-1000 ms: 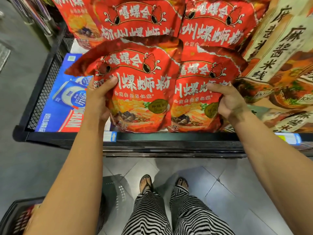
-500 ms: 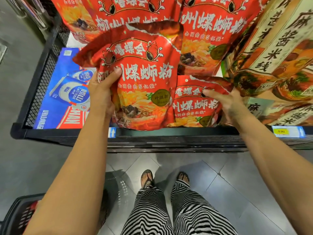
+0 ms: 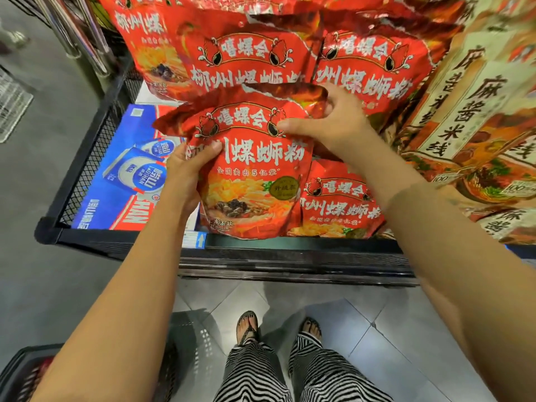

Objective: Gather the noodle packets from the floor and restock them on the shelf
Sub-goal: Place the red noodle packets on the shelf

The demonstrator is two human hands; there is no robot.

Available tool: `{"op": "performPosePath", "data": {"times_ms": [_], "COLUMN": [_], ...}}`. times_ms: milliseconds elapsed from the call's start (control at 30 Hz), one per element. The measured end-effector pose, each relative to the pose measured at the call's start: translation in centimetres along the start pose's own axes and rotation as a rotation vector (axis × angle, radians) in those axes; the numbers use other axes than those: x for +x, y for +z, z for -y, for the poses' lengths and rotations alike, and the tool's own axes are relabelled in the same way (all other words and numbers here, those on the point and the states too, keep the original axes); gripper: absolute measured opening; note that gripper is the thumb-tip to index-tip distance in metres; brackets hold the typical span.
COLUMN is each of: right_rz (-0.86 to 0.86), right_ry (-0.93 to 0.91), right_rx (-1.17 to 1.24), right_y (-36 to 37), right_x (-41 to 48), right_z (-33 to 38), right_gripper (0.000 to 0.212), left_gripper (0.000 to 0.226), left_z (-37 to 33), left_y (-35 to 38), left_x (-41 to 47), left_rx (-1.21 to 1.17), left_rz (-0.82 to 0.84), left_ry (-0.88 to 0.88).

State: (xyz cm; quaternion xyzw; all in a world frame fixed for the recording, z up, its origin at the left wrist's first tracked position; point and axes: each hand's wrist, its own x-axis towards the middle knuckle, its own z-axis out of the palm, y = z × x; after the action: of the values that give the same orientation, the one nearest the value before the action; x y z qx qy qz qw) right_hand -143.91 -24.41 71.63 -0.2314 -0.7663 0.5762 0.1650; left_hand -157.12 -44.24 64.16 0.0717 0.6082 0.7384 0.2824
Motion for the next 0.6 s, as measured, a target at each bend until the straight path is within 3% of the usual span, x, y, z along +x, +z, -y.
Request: {"op": "performPosePath", "data": {"times_ms": [67, 200, 267, 367, 500, 600], "right_rz": [0.040, 0.012, 0.012, 0.025, 0.024, 0.046], "right_ry": [0.059, 0.109, 0.100, 0.064, 0.032, 0.053], "right_rx": [0.060, 0.175, 0.219, 0.280, 0.267, 0.282], "right_y": [1.5, 2.0, 2.4, 2.9, 3.5, 3.8], "right_x": [0.7, 1.3, 1.0, 0.7, 0.5, 0.2], "right_z": [-0.6, -1.8, -1.4, -0.5, -0.3, -0.3], "right_gripper": [0.026, 0.020, 0.023, 0.030, 0.026, 0.059], "left_gripper": [0.040, 0.080, 0.074, 0.062, 0.057, 0.051], "left_z": [-0.2, -1.0, -1.2, -1.5, -1.7, -1.8], "left_y": [-0.7, -2.7, -2.9, -3.4, -4.0, -4.1], "left_x": [0.1, 0.0, -0.4, -0.4, -0.6, -1.0], "left_rx": [0.053, 0.496, 0.603, 0.575, 0.542, 0.563], "left_rz": [0.028, 0.169, 0.110, -0.019, -0.024, -0.009], "left_ry": [0.006, -0.023, 0.022, 0.157, 0.194, 0.164]}}
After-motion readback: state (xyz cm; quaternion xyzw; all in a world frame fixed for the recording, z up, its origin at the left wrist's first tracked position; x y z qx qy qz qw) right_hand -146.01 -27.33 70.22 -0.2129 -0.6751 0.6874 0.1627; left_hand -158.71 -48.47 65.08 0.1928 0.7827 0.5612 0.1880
